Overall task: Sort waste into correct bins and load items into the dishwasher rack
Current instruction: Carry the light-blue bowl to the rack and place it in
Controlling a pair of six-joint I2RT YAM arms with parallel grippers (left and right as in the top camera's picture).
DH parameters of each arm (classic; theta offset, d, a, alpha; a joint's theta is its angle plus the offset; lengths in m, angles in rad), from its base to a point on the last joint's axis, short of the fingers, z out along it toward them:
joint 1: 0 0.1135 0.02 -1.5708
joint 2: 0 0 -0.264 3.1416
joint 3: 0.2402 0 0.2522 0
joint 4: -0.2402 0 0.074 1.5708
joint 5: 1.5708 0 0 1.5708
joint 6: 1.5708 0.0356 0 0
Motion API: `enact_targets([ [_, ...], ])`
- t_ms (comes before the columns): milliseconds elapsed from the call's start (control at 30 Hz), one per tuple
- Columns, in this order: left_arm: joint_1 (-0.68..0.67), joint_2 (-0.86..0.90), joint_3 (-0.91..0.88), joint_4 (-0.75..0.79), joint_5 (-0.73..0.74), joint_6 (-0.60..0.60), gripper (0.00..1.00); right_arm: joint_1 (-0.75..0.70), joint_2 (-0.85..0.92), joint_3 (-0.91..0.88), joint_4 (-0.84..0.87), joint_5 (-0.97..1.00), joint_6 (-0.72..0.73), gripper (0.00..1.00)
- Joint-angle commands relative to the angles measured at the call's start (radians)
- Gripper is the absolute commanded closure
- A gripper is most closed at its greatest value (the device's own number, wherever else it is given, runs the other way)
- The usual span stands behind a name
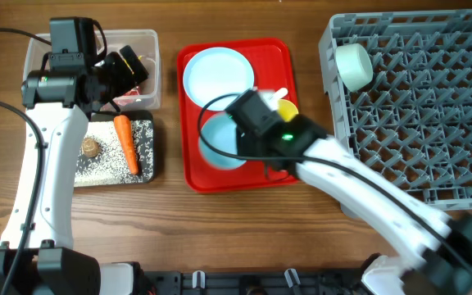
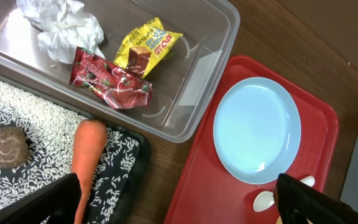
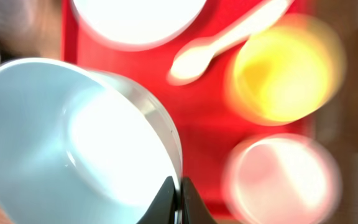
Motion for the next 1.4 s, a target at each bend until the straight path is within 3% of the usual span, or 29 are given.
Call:
enact_targets([
  [0,0.004,-0.013,0.001,0.001,-0.013,-0.009,0.0,-0.016,-0.117,0.06,-0.104,0.509,-0.132,0.96],
  [200,0.004,-0.013,0.001,0.001,-0.013,-0.009,0.0,-0.211,-0.169,0.059,-0.175,0.833,-0.304,0.96],
  [467,0.004,-0.013,0.001,0.001,-0.014,-0.009,0.0,-0.499,-0.093,0.057,-0.161,0.811,-0.441,0.96],
  [733,0.004,-0.013,0.001,0.001,-0.014,-0.009,0.0,-0.528,0.083,0.055,-0.13,0.772,-0.615,0.95],
  [967,0.004,-0.013,0.001,0.001,-0.013,-0.009,0.0,-0.55,0.22,0.055,-0.097,0.958,-0.702,0.96],
  [1367,0.004,-0.013,0.001,0.001,-0.013,-0.009,0.0,-0.551,0.233,0.055,-0.03,0.874,-0.742,0.95],
])
